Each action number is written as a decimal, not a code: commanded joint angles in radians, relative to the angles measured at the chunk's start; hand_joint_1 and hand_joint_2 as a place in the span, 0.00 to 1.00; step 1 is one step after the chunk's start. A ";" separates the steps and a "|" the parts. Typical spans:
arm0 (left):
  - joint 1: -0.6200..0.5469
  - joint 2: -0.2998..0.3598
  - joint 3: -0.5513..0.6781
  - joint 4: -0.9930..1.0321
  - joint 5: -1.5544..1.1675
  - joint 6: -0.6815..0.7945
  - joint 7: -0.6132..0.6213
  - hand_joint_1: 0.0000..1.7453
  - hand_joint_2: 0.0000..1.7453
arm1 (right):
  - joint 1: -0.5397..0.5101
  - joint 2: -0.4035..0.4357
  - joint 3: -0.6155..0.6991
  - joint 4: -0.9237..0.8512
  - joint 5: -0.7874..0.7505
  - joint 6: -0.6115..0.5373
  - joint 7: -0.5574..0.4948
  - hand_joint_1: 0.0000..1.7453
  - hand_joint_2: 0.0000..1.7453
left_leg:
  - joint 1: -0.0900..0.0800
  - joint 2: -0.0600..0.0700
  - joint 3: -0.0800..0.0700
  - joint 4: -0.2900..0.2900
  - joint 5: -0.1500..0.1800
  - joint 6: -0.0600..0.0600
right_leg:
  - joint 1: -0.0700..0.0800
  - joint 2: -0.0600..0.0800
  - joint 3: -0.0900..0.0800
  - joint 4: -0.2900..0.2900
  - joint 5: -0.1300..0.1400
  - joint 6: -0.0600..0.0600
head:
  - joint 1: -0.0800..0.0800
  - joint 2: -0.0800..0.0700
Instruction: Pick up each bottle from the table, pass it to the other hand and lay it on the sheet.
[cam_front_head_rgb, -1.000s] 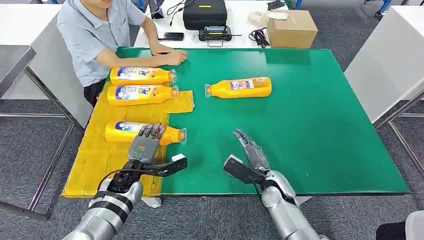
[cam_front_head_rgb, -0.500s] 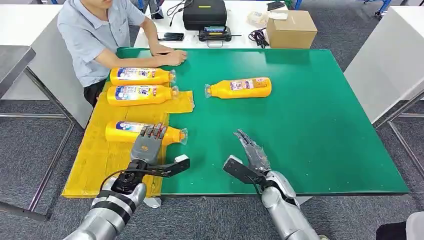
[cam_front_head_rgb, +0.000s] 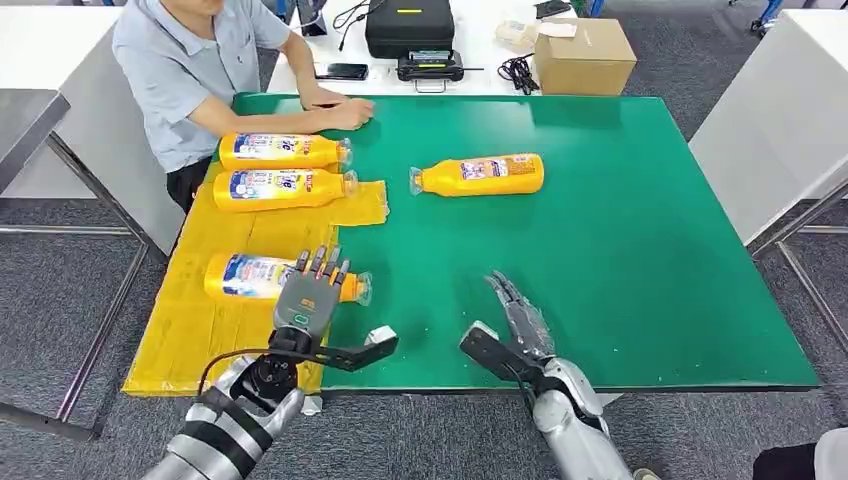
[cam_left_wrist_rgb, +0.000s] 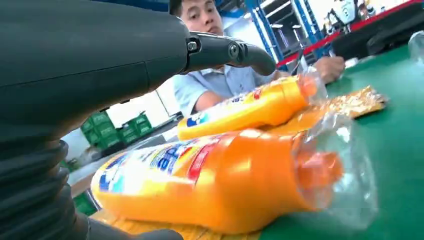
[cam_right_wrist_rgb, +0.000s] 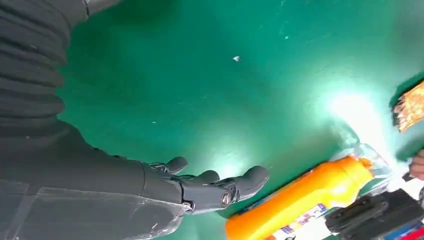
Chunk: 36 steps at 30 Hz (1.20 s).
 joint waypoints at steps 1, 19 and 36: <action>0.002 0.063 -0.067 -0.085 0.000 -0.005 0.000 0.00 1.00 | 0.001 -0.001 -0.036 -0.016 0.008 0.001 0.005 0.00 1.00 | 0.002 0.002 0.003 0.000 -0.002 -0.003 | 0.002 0.001 0.003 0.000 -0.001 -0.003 | 0.000 0.000; 0.319 -0.187 0.258 -0.383 0.598 0.183 -0.621 0.00 1.00 | 0.146 0.123 -0.111 -0.417 -0.283 0.176 -0.016 0.00 0.00 | 0.000 0.003 0.001 0.002 -0.003 -0.002 | 0.001 0.002 0.000 0.002 -0.002 -0.002 | 0.000 0.000; 0.400 -0.255 0.331 -0.372 0.896 0.045 -0.633 0.00 1.00 | 0.265 0.053 0.003 -0.540 0.494 -0.149 0.243 0.00 1.00 | 0.001 0.001 0.001 -0.001 -0.002 -0.002 | 0.002 0.000 0.002 -0.002 -0.001 -0.002 | 0.000 0.000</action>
